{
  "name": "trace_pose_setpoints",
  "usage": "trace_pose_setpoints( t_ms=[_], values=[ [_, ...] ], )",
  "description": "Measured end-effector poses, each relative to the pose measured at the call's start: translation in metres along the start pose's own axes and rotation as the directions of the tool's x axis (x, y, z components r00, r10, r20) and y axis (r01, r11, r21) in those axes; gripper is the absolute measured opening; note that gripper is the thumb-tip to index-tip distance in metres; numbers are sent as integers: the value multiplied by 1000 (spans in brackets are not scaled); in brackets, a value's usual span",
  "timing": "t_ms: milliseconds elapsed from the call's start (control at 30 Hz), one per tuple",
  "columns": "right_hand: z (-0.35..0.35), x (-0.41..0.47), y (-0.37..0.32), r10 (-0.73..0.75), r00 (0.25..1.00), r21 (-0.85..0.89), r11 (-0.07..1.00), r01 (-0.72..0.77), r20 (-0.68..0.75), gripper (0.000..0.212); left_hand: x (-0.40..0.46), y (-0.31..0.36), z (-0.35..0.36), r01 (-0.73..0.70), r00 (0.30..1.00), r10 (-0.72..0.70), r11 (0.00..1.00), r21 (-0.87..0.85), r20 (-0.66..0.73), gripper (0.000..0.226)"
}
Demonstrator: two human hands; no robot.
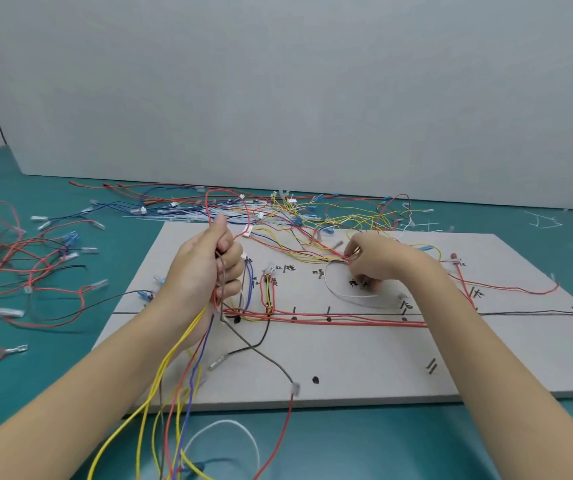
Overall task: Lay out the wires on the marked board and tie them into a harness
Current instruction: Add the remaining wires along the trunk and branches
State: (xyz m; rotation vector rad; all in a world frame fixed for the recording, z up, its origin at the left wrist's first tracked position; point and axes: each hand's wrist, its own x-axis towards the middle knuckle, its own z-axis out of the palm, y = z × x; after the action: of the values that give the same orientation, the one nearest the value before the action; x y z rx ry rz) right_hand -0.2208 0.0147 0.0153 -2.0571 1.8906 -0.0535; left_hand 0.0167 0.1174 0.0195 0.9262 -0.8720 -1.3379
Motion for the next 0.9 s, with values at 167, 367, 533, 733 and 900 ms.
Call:
trace_pose_setpoints(
  t_ms=[167, 367, 533, 733, 900],
  values=[
    [-2, 3, 3, -54, 997, -33, 998, 53, -51, 26, 3, -2, -3, 14, 1000, -14, 1000, -12, -27, 42],
    [-38, 30, 33, -87, 890, -67, 996, 63, -447, 26, 4, -4, -4, 22, 999, -22, 1000, -1, -37, 42],
    [-53, 64, 61, 78, 604, 167, 982, 93, -793, 37, 4, -4, -4, 21, 998, -20, 1000, 14, -62, 42],
    [-28, 86, 70, 125, 984, -212, 966, -149, -124, 45, 4, -4, -5, 32, 996, -30, 999, 22, -82, 41],
    [-44, 80, 64, 125, 897, -59, 985, -165, -423, 21, 6, -4, -6, 42, 996, -40, 999, 31, -84, 42]
  ],
)
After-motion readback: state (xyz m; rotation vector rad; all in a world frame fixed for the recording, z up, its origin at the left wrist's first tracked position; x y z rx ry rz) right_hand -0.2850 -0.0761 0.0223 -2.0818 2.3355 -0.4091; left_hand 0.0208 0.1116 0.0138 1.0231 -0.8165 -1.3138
